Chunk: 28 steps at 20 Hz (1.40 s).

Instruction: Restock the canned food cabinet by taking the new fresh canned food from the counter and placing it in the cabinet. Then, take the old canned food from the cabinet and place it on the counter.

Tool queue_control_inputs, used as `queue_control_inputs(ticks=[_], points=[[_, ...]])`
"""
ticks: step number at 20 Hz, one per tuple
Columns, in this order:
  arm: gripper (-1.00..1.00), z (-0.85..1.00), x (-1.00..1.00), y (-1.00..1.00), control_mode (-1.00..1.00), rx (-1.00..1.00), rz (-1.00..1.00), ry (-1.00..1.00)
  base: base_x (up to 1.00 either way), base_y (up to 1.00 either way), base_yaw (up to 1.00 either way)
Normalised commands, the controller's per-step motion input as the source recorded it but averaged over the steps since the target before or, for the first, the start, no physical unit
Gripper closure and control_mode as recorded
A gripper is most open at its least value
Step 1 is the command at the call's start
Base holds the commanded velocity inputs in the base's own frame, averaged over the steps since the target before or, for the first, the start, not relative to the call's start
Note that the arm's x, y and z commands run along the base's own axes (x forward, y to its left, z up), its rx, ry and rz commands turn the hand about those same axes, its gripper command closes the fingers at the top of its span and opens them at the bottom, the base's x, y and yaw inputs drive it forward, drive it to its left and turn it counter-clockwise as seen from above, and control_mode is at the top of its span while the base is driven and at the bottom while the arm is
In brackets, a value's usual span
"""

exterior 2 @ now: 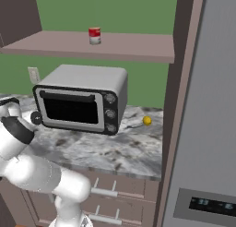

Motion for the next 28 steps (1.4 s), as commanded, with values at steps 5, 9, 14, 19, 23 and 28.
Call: queue_control_inputs(ticks=[5, 9, 14, 19, 23, 28], points=[[-1.0, 1.0, -0.08, -0.09, -1.0, 0.01, -0.01, -0.01, 0.0, 0.0, 0.0], [-1.0, 1.0, -0.61, -0.59, -1.0, 0.0, -0.08, 0.0, 0.0, 0.0, 0.0], [-1.0, 1.0, -0.95, -0.98, -1.0, 0.0, -0.16, 0.0, 0.0, 0.0, 0.0], [-1.0, 1.0, -0.97, -1.0, -1.0, 0.0, -0.19, 0.0, 0.0, 0.0, 0.0], [-1.0, 1.0, -0.72, -1.0, -1.0, 0.0, -0.21, 0.01, 0.0, 0.0, 0.0], [-1.0, 0.22, -0.17, -0.61, -1.0, 0.06, -0.13, -0.01, 0.0, 0.0, 0.0]])
